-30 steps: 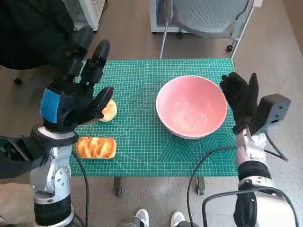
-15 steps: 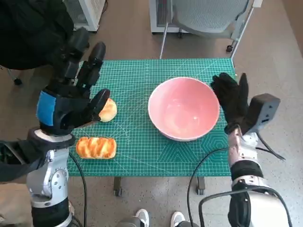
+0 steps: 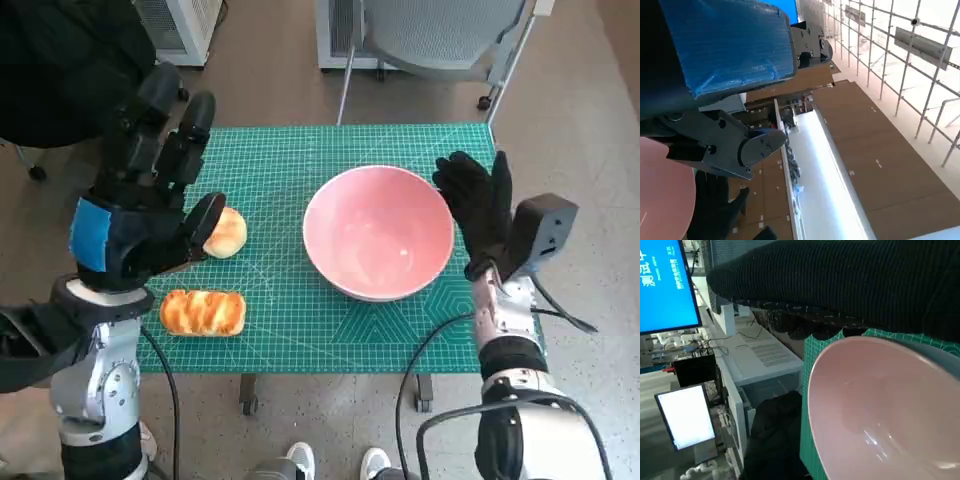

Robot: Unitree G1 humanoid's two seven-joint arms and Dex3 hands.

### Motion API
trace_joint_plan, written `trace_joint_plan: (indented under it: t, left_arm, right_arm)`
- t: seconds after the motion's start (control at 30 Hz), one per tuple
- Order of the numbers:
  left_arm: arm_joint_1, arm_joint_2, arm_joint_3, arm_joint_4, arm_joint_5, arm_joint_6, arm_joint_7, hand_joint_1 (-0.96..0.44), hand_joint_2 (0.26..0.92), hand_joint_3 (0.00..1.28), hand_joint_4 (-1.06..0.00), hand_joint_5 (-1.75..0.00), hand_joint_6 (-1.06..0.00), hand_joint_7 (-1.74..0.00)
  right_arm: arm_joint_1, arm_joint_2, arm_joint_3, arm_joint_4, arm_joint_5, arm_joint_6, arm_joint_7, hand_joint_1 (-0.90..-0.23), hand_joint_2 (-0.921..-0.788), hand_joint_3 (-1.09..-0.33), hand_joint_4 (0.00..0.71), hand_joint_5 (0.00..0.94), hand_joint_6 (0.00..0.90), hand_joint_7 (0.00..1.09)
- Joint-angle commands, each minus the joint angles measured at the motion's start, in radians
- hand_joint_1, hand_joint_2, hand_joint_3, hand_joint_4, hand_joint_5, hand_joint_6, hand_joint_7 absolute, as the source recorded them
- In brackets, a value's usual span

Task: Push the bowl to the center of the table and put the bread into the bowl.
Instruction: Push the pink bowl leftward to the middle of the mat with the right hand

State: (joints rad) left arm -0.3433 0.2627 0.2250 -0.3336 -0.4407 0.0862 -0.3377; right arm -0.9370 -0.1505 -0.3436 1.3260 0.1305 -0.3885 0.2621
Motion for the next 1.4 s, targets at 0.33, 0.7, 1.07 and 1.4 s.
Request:
trace_joint_plan:
  t: [0.33, 0.7, 1.07, 1.4]
  left_arm:
    - [0.028, 0.008, 0.010, -0.028, -0.002, 0.000, 0.014, -0.15, 0.797, 0.67, -0.05, 0.00, 0.00, -0.30]
    - [0.056, 0.006, 0.017, -0.042, -0.003, -0.005, 0.025, -0.16, 0.810, 0.63, -0.06, -0.01, 0.00, -0.31]
    - [0.079, 0.002, 0.025, -0.049, 0.002, -0.014, 0.031, -0.16, 0.842, 0.55, -0.07, -0.01, 0.00, -0.33]
    - [0.095, 0.003, 0.029, -0.055, 0.004, -0.019, 0.040, -0.17, 0.864, 0.50, -0.08, -0.01, 0.00, -0.36]
  right_arm:
    - [-0.031, 0.058, 0.019, 0.009, -0.022, 0.017, -0.007, -0.670, -0.921, -0.963, 0.392, 0.003, 0.522, 0.07]
    - [-0.053, 0.096, 0.037, 0.010, -0.032, 0.023, -0.016, -0.665, -0.921, -0.973, 0.392, 0.002, 0.524, 0.07]
    - [-0.065, 0.094, 0.046, 0.012, -0.034, 0.038, 0.000, -0.670, -0.921, -0.967, 0.391, 0.001, 0.520, 0.07]
    - [-0.069, 0.069, 0.056, 0.010, -0.038, 0.034, 0.012, -0.665, -0.921, -0.971, 0.381, 0.001, 0.513, 0.06]
